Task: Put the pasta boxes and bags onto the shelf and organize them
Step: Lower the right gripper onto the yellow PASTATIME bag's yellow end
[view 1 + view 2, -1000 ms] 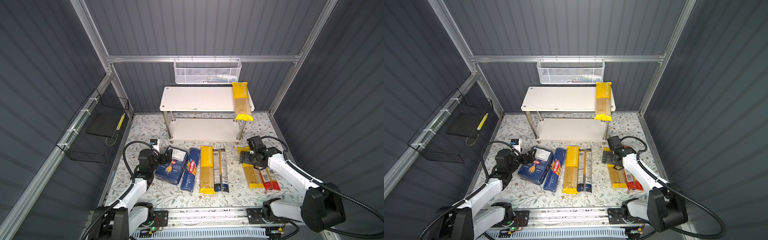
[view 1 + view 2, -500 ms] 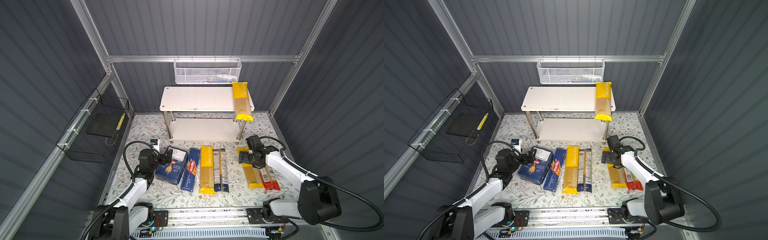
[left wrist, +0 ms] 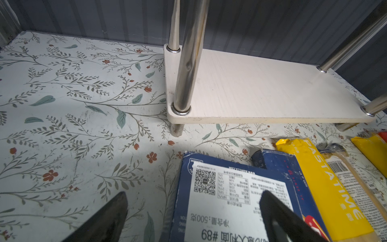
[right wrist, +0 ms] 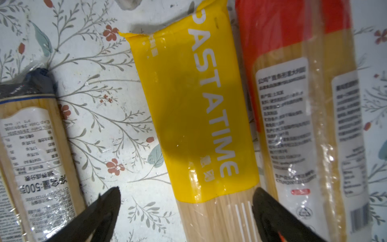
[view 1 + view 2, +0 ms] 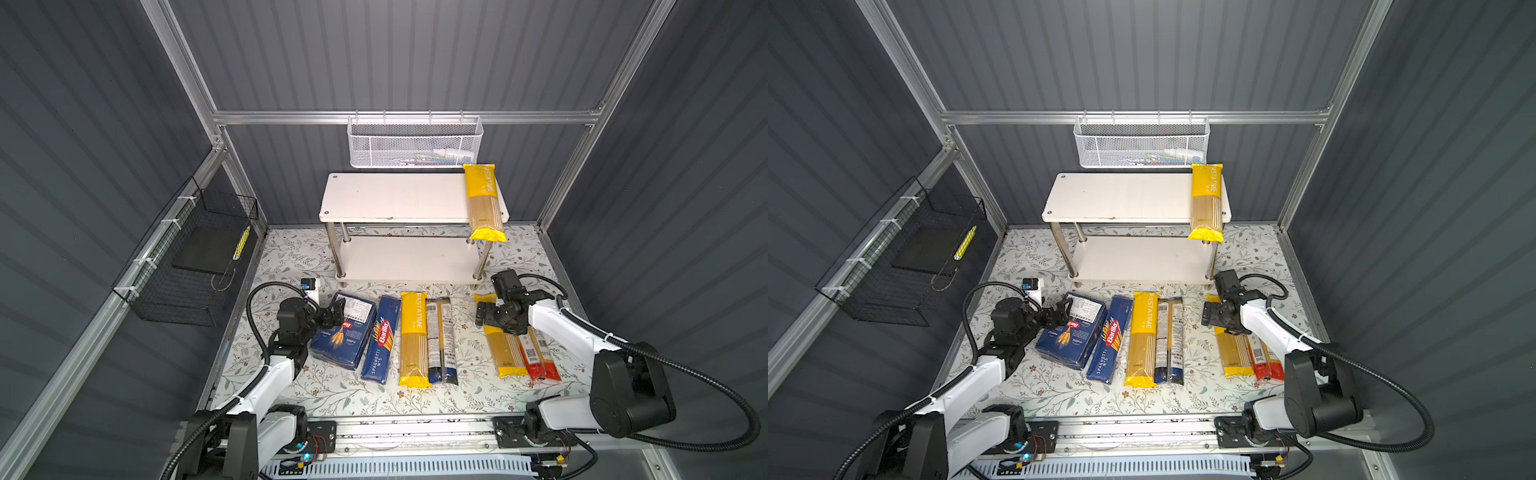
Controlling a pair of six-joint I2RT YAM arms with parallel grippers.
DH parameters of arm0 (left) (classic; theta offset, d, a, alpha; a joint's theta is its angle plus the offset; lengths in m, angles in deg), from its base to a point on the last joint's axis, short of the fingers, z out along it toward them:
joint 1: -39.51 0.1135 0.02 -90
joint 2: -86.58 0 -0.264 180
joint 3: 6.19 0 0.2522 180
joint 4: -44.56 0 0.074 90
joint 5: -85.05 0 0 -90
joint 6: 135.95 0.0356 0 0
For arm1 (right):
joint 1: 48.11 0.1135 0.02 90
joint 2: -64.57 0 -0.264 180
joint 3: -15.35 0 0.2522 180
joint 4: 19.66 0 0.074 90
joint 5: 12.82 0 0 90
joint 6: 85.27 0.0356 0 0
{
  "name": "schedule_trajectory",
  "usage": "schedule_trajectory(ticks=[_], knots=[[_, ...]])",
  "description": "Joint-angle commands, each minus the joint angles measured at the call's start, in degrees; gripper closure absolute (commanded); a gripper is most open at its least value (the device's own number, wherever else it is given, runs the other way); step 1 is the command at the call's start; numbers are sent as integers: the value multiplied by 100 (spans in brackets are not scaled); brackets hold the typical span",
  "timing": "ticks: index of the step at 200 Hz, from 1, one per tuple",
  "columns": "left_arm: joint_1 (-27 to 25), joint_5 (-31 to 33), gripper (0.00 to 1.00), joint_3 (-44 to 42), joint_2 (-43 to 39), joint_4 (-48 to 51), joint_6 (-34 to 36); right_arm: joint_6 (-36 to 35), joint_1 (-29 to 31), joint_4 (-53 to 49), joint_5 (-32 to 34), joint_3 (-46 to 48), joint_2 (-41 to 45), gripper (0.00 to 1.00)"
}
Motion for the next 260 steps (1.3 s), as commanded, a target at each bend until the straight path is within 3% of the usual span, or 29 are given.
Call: schedule_trajectory(ticks=[1,124,220,260], knots=[[-20,-74,1,71,-29,-112,-29,82,-47,-8,-115,-33,-134,1],[-20,-73,1,71,-35,-120,-20,-12,-113,83,-959,-60,-560,1],[-20,-77,1,80,-15,-109,-28,210,-84,838,-2222,553,-288,1],[-20,-79,1,97,-6,-100,-20,367,68,879,-2230,830,94,2]])
